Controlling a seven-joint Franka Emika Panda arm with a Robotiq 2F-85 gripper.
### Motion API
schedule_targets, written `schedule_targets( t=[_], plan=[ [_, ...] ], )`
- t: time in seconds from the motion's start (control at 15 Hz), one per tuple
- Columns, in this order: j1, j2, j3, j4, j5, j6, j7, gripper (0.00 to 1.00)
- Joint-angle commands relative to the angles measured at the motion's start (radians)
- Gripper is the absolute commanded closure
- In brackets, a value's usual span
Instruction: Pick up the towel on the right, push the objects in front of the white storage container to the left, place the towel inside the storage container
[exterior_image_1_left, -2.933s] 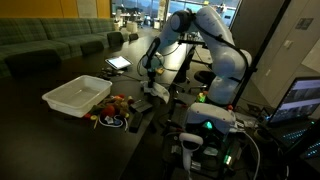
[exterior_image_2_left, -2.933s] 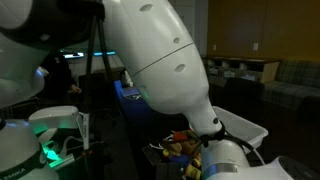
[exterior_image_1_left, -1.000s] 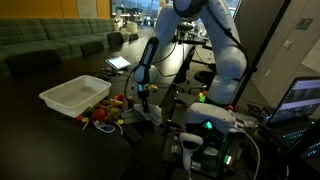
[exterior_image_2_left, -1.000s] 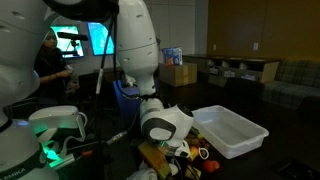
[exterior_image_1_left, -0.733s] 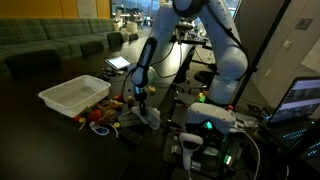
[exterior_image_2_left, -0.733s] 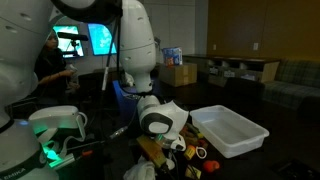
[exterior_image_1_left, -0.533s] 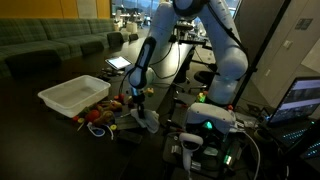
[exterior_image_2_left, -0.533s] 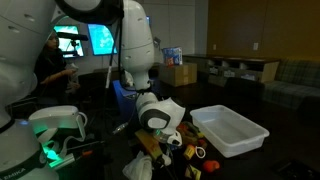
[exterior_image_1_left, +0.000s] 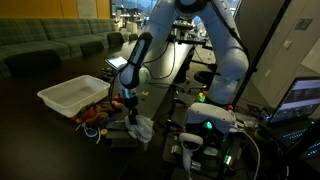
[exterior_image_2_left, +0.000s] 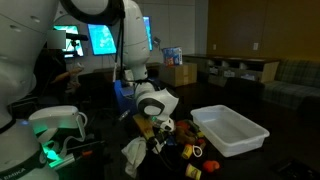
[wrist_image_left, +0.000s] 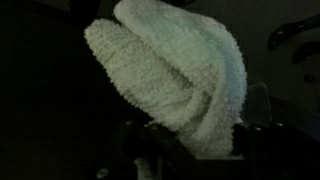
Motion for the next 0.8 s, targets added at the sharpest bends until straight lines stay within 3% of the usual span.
schedule_targets(
  t=[0.0,0.4,0.73],
  plan=[
    [0.026,-0.001,0.044,0.048,0.088,-0.028,0.028,0.97],
    [0.044,-0.019,0.099,0.075,0.179,-0.019,-0.005,0.97],
    [-0.059,-0.130,0.098,0.040,0.192,-0.130,-0.137,0.97]
  ],
)
